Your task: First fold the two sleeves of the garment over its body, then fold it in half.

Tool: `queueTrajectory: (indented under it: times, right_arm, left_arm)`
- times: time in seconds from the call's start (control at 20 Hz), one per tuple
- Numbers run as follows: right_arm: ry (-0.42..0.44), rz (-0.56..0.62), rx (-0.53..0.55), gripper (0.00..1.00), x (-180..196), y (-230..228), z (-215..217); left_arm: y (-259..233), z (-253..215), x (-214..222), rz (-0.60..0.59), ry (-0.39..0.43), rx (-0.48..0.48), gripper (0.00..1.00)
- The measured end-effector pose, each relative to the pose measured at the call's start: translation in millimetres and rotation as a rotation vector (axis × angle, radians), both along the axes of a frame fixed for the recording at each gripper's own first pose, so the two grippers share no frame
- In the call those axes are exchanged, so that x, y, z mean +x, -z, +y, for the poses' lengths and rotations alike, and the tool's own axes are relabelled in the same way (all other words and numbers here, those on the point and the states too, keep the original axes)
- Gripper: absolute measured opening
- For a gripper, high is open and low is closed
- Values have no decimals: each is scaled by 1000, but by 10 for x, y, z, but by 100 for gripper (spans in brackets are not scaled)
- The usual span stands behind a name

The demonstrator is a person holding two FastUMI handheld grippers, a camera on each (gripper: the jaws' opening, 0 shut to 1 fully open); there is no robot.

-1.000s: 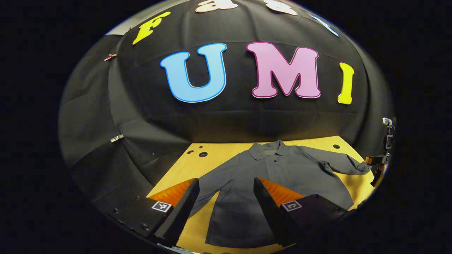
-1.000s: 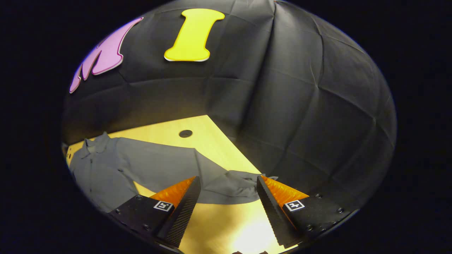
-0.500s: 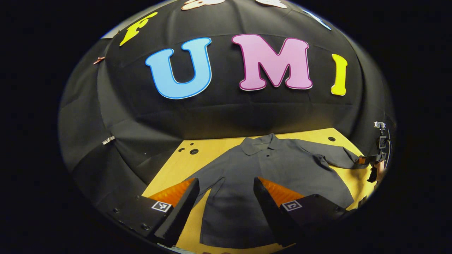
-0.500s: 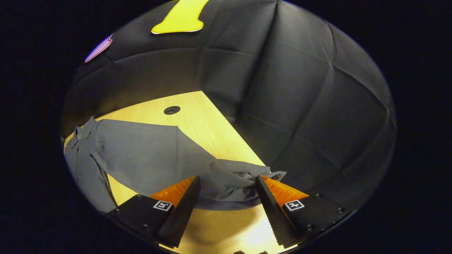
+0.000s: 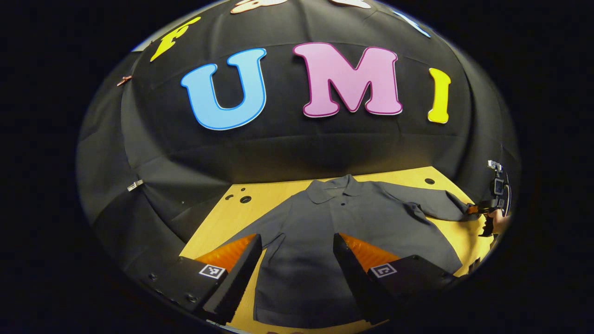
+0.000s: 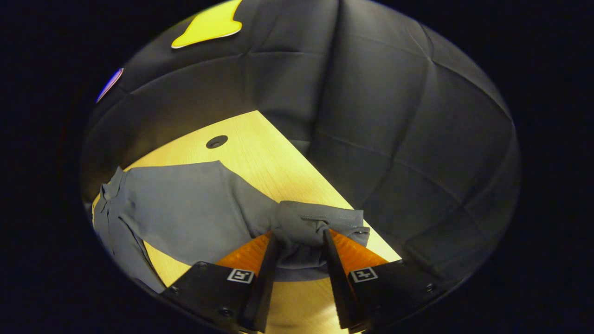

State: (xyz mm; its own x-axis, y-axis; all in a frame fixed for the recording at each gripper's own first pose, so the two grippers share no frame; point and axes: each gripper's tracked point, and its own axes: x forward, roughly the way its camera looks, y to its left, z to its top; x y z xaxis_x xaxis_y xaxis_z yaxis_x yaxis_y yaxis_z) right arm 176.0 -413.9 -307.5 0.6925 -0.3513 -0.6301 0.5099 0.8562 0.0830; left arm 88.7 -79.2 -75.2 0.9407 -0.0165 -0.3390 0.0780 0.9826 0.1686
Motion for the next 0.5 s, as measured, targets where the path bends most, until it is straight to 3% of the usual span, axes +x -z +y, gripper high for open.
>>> queueTrajectory:
  times: [0.1, 0.2, 0.25, 0.5]
  right_arm:
    - [-6, -15, 32, 33, 23, -25, 18]
    - [1, -22, 64, 13, 34, -10, 35]
    - [0, -19, 76, 8, 38, -11, 46]
    - [11, -52, 61, 8, 53, -282, 70]
  left_arm:
    - [41, -47, -32, 8, 5, -16, 98]
    - [113, -59, -40, 25, -5, -37, 97]
    - [130, -52, -43, 30, -13, -46, 98]
    - [82, 68, -89, -1, -52, -61, 97]
